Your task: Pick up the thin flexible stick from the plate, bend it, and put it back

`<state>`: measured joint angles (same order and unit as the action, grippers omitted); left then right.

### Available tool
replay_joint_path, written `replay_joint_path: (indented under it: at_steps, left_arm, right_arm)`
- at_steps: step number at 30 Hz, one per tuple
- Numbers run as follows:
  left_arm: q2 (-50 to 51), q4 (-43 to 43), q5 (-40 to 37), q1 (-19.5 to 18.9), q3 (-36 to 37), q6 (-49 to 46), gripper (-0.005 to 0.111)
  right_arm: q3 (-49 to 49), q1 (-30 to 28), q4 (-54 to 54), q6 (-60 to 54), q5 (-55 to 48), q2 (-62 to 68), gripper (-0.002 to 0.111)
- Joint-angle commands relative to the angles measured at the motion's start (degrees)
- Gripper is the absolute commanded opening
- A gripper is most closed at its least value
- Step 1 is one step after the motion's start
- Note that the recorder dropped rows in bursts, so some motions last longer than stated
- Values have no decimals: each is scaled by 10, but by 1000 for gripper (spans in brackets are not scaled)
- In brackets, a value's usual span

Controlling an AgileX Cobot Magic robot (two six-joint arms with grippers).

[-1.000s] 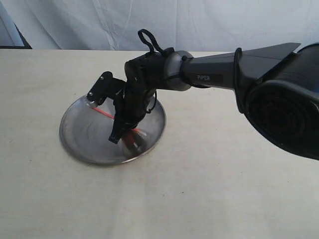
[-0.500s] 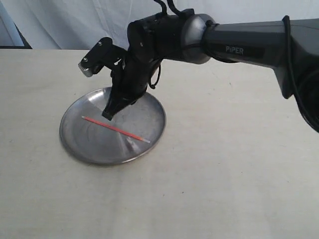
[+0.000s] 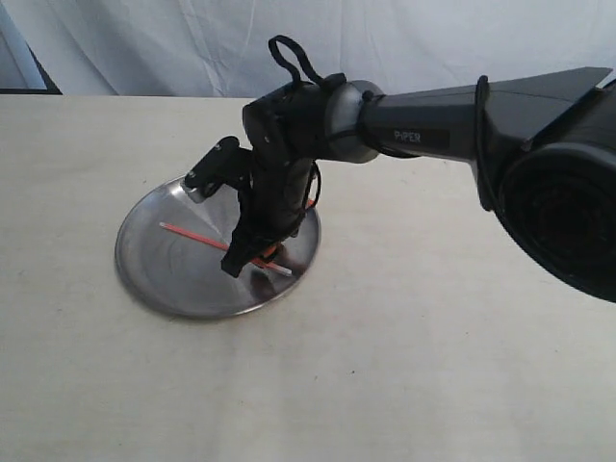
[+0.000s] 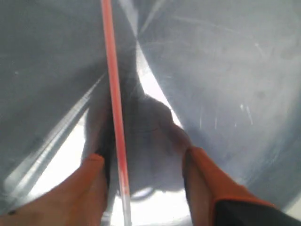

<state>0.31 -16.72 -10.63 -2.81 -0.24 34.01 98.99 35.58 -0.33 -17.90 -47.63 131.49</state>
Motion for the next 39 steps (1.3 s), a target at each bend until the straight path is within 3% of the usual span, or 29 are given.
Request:
replay_joint_path:
  at_steps: [1, 7, 14, 28, 35, 37, 39]
  left_arm:
    - [-3, 0, 3, 0, 2, 0, 0]
    - [-3, 0, 3, 0, 2, 0, 0]
    - [-3, 0, 3, 0, 2, 0, 0]
    - [-3, 0, 3, 0, 2, 0, 0]
    - [-3, 0, 3, 0, 2, 0, 0]
    - [-3, 0, 3, 0, 2, 0, 0]
    - [-3, 0, 3, 0, 2, 0, 0]
  right_arm:
    - [0, -2, -5, 9, -15, 2, 49]
    - [0, -1, -3, 9, -31, 6, 46]
    - [0, -1, 7, 8, -58, 46, 15]
    - [0, 31, 18, -2, -69, 63, 16]
    - [0, 45, 0, 27, -65, 61, 46]
    - [0, 45, -4, 39, -65, 62, 44]
    - [0, 45, -6, 39, -67, 66, 35]
